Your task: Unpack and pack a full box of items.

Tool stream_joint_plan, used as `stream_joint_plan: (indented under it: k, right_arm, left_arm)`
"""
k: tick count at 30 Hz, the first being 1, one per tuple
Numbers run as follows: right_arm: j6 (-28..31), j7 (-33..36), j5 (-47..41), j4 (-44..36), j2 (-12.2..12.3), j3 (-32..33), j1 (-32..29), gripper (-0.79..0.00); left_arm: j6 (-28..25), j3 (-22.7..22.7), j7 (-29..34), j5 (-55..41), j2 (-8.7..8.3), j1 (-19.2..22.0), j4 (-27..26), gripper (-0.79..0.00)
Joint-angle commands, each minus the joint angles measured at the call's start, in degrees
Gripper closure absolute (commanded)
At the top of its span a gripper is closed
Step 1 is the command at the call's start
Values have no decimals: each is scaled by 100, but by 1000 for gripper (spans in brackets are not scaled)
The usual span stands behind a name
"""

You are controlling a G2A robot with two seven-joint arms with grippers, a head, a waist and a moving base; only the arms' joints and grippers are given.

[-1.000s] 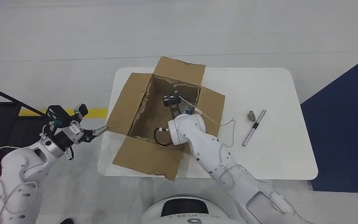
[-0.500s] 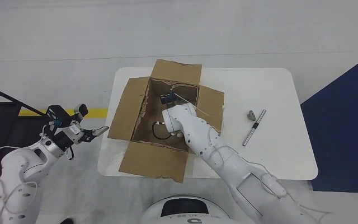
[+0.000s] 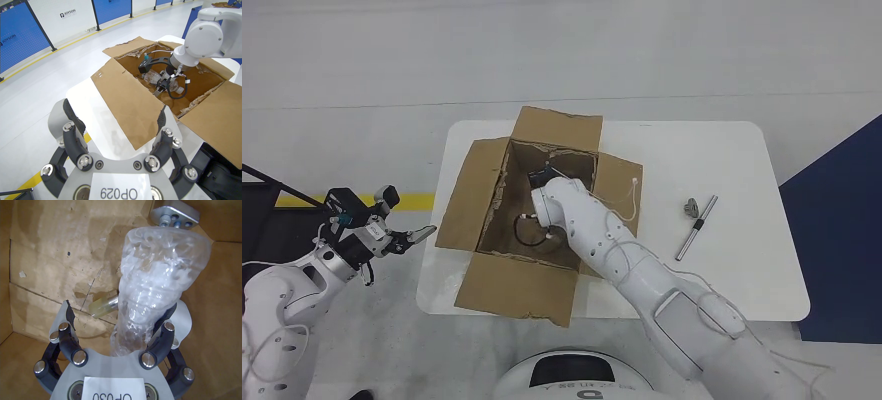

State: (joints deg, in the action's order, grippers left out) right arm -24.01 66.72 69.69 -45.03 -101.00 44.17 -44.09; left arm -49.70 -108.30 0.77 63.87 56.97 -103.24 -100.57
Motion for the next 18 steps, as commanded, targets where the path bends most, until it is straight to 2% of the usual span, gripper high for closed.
stream_joint_plan:
  k: [1, 5, 6, 8, 10, 11, 12, 13, 18]
  right_arm:
    - [-3, -42, -50, 101, -30, 4, 55, -785]
    - [-58, -98, -57, 119, -61, 25, 105, -785]
    - [-71, -93, -47, 105, -60, 40, 105, -696]
    - [-84, -77, -20, 63, -48, 80, 94, -382]
    - [-105, -37, 30, -12, -32, 112, 63, -314]
    - [-116, -16, 60, -55, -22, 129, 42, -182]
    - [-121, 5, 89, -101, -11, 146, 17, -108]
    - [-127, 28, 114, -145, 1, 169, -8, 0]
    - [-109, 157, 269, -385, 61, 257, -151, 0]
  left_arm:
    - [0, 0, 0, 0, 0, 0, 0, -785]
    - [0, 0, 0, 0, 0, 0, 0, -785]
    - [0, 0, 0, 0, 0, 0, 0, -785]
    - [0, 0, 0, 0, 0, 0, 0, -785]
    - [0, 0, 0, 0, 0, 0, 0, -785]
    - [0, 0, 0, 0, 0, 0, 0, -785]
    - [0, 0, 0, 0, 0, 0, 0, -785]
    - [0, 0, 0, 0, 0, 0, 0, -785]
    - [0, 0, 0, 0, 0, 0, 0, -785]
